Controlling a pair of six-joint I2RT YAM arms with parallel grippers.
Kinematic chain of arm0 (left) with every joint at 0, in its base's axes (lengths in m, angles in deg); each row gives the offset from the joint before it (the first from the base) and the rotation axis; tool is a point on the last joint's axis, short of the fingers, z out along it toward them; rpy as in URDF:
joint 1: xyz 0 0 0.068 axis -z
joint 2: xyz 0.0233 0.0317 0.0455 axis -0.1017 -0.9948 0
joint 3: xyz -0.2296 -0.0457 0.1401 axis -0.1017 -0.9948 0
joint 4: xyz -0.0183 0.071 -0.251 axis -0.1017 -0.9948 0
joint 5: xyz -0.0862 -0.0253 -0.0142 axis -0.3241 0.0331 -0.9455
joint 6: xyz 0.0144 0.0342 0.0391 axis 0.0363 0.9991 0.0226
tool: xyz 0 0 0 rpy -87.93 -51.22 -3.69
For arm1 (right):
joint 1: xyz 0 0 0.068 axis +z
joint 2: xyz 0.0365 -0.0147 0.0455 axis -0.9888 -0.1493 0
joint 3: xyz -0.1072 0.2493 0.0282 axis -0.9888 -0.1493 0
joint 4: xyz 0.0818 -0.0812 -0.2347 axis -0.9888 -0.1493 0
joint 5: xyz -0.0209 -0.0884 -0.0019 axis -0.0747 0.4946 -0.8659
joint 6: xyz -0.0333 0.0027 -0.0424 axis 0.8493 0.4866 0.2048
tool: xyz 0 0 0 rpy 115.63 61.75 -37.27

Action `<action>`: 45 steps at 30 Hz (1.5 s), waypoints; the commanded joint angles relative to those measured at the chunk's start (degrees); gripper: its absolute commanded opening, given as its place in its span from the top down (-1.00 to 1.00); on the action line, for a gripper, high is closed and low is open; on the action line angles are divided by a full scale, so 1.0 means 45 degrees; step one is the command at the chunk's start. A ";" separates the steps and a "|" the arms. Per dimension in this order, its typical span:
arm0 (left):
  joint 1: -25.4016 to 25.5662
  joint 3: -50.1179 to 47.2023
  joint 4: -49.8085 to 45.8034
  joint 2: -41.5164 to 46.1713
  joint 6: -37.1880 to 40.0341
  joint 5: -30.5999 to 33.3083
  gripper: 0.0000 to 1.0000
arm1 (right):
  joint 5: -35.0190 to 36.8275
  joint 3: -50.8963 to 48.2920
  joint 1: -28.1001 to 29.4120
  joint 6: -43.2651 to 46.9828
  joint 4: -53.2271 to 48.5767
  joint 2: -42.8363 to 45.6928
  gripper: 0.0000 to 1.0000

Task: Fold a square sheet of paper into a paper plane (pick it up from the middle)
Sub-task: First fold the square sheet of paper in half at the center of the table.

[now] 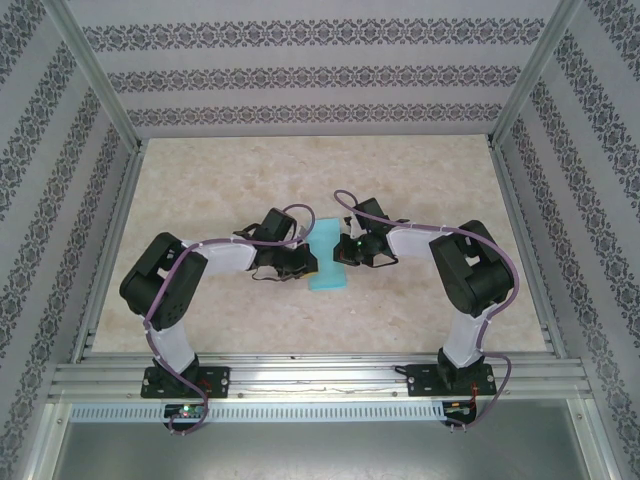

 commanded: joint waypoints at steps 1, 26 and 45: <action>0.0230 0.0228 0.0141 -0.0127 -0.0319 -0.0024 0.81 | 0.0963 -0.0211 0.0078 0.0019 -0.1385 -0.0205 1.00; 0.1010 -0.2012 -0.0954 0.0599 0.1695 0.0272 0.73 | 0.1197 -0.0330 0.0067 -0.0098 -0.1353 -0.0083 1.00; -0.0309 0.0453 -0.0848 0.1249 0.1403 0.0597 0.68 | 0.0961 -0.0243 0.0115 0.0036 -0.1487 -0.0087 1.00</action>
